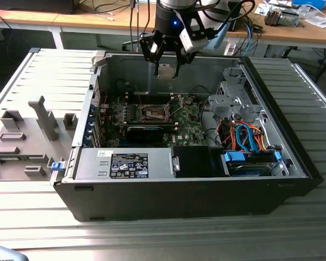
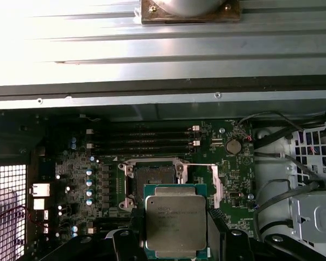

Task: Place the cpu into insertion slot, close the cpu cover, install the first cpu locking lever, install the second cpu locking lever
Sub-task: 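Place the cpu into insertion slot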

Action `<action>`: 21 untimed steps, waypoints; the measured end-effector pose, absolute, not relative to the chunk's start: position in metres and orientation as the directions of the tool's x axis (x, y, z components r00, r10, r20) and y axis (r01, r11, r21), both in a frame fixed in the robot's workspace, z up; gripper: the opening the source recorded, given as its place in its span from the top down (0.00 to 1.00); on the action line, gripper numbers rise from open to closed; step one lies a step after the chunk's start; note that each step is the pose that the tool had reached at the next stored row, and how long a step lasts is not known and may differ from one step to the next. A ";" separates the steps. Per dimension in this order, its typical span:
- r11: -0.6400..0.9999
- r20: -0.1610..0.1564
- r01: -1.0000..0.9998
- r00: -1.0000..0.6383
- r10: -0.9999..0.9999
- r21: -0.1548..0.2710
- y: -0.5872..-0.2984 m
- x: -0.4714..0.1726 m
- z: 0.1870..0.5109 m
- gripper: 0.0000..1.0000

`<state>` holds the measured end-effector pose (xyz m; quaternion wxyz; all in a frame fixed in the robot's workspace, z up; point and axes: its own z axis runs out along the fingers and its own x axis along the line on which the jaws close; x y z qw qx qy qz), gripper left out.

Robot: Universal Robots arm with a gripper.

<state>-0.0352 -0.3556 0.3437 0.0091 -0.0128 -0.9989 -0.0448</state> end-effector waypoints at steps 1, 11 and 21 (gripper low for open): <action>0.996 0.019 0.026 -1.000 0.025 0.089 -0.356 -0.035 0.344 0.46; 0.996 0.019 0.026 -1.000 0.025 0.089 -0.356 -0.035 0.341 0.46; 0.996 0.019 0.026 -1.000 0.025 0.089 -0.357 -0.035 0.338 0.46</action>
